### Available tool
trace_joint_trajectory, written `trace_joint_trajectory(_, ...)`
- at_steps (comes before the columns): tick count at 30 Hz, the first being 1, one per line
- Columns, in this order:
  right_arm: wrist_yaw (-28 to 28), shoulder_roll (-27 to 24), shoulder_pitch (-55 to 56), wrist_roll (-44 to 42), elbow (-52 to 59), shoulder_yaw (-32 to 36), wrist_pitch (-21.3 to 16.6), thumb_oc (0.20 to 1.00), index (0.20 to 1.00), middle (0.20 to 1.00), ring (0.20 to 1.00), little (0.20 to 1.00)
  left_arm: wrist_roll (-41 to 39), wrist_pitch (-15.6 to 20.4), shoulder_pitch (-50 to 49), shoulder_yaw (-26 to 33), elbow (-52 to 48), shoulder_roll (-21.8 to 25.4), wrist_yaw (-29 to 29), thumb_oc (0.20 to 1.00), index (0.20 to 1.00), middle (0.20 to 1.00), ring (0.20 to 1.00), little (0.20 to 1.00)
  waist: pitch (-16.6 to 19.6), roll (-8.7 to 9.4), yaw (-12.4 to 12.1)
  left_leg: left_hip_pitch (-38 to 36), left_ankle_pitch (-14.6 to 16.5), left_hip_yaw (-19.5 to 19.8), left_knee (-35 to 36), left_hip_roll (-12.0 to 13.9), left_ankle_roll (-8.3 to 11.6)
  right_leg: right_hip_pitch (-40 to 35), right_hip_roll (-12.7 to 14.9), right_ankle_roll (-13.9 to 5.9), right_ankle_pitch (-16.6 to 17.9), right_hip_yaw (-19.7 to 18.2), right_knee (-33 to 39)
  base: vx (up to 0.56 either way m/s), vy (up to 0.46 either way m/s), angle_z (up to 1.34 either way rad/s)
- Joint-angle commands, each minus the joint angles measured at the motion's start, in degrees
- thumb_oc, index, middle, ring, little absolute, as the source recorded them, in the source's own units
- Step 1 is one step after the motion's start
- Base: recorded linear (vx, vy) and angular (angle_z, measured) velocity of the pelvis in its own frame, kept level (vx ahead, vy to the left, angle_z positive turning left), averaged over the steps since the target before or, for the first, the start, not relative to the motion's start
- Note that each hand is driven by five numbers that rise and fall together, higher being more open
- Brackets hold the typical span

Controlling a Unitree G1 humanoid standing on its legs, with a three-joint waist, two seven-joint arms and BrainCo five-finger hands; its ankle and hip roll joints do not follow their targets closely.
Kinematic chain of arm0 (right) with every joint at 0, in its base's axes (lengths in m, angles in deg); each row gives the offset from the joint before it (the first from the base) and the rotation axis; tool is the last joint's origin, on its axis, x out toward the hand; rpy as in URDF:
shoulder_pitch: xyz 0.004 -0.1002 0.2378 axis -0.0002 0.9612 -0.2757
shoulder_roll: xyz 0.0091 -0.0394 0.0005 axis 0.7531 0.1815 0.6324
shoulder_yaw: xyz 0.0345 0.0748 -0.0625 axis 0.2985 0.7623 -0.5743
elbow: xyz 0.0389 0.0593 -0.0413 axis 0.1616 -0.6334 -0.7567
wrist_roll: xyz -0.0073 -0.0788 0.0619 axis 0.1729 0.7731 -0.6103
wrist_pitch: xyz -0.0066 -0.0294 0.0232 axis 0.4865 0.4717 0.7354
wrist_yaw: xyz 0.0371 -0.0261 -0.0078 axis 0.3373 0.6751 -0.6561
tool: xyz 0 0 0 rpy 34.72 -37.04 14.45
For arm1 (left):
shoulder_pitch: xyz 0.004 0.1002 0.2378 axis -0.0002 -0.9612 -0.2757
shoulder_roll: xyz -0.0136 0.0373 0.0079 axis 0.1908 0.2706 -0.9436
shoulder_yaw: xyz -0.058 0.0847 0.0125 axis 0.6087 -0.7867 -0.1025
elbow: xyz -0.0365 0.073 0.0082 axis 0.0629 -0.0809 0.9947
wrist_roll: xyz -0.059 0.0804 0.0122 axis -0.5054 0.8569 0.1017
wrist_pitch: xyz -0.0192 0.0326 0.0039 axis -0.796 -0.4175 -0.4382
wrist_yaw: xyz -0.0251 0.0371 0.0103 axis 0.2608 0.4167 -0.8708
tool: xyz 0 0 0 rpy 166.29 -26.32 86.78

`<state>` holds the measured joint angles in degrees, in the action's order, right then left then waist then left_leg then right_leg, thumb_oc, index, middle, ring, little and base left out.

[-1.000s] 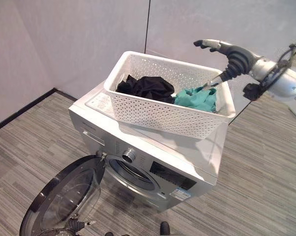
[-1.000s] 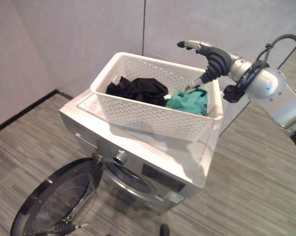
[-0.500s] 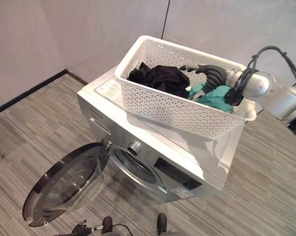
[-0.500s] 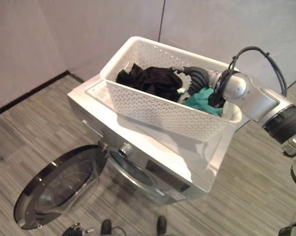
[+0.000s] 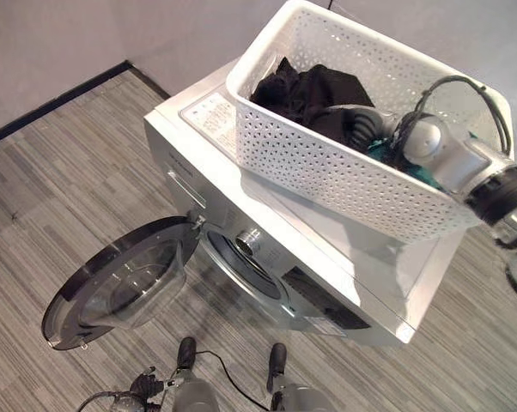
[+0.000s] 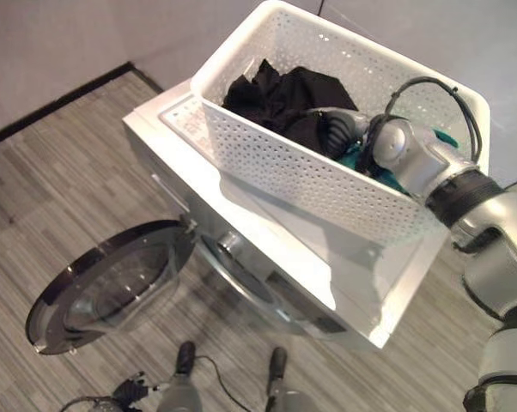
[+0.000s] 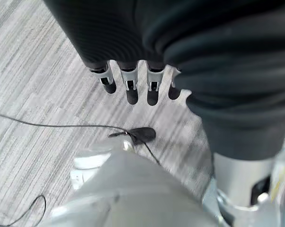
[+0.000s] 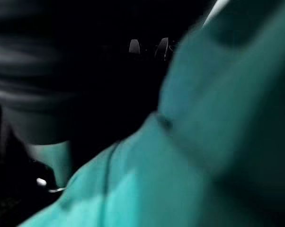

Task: Grab the laundry basket,head to the washer,open it,put in the laundry and shut it.

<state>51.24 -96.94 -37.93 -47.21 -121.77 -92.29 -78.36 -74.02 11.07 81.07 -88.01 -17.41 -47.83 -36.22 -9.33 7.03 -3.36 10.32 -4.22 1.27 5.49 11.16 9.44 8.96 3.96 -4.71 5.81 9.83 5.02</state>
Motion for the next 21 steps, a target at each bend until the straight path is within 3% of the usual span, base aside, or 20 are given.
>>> trace_joint_trajectory(1,-5.2,-1.7,1.5,0.9,0.3,-4.1,2.0,1.000,1.000,1.000,1.000,1.000,-1.5,1.5,3.8,-2.8,-0.3,-0.7,-0.4,1.000,1.000,1.000,1.000,1.000,-2.4,0.01,-1.7,0.2,-2.0,0.0,-0.5,2.5,0.12,0.7,4.5,-3.94,-2.3,-1.5,-1.7,-0.01,-0.026,0.03)
trace_joint_trajectory(3,-6.9,-3.1,3.9,-0.1,3.0,-4.6,2.1,1.000,1.000,1.000,1.000,1.000,-1.5,1.5,4.0,-3.8,-1.1,-1.4,-0.9,1.000,1.000,1.000,1.000,1.000,-2.9,-0.11,-1.8,0.8,-2.1,0.3,-0.5,2.3,0.18,0.9,4.5,-3.98,-2.4,-1.4,-1.6,0.00,-0.022,0.13)
trace_joint_trajectory(4,-7.3,-3.7,4.5,-0.7,3.7,-4.7,2.1,0.743,0.743,0.743,0.743,0.743,-1.3,1.5,4.0,-4.2,-1.2,-1.6,-1.0,1.000,1.000,1.000,1.000,1.000,-2.8,-0.17,-1.7,0.9,-2.0,0.3,-0.5,2.3,0.19,0.9,4.6,-4.01,-2.5,-1.3,-1.6,0.01,-0.017,0.17)
trace_joint_trajectory(5,-7.8,-4.0,5.0,-1.5,3.8,-4.5,2.3,0.200,0.200,0.200,0.200,0.200,-1.0,1.5,4.1,-4.2,-0.8,-1.9,-1.3,1.000,1.000,1.000,1.000,1.000,-2.8,-0.21,-1.7,1.0,-2.1,0.4,-0.5,2.2,0.22,0.9,4.6,-4.03,-2.5,-1.3,-1.5,0.01,-0.012,0.11)
trace_joint_trajectory(15,-6.0,-9.8,3.5,-4.9,9.9,-3.4,0.8,0.200,0.200,0.200,0.200,0.200,0.9,0.9,3.9,-3.7,1.4,-2.5,-1.5,1.000,1.000,1.000,1.000,1.000,-1.3,-0.40,-0.4,-0.5,-1.3,-0.5,-0.5,2.0,0.29,-0.1,4.6,-4.21,-3.3,-2.0,-1.4,0.00,0.000,0.00)
trace_joint_trajectory(21,0.8,-16.0,0.5,-8.6,14.2,3.8,-1.3,0.200,0.200,0.200,0.200,0.200,1.7,0.4,3.4,-1.8,3.3,-2.5,-1.5,1.000,1.000,1.000,1.000,1.000,1.6,-0.58,1.0,-3.0,0.0,-1.4,-0.5,1.6,0.26,-2.3,4.9,-4.40,-3.9,-2.0,-1.1,0.04,0.009,0.00)
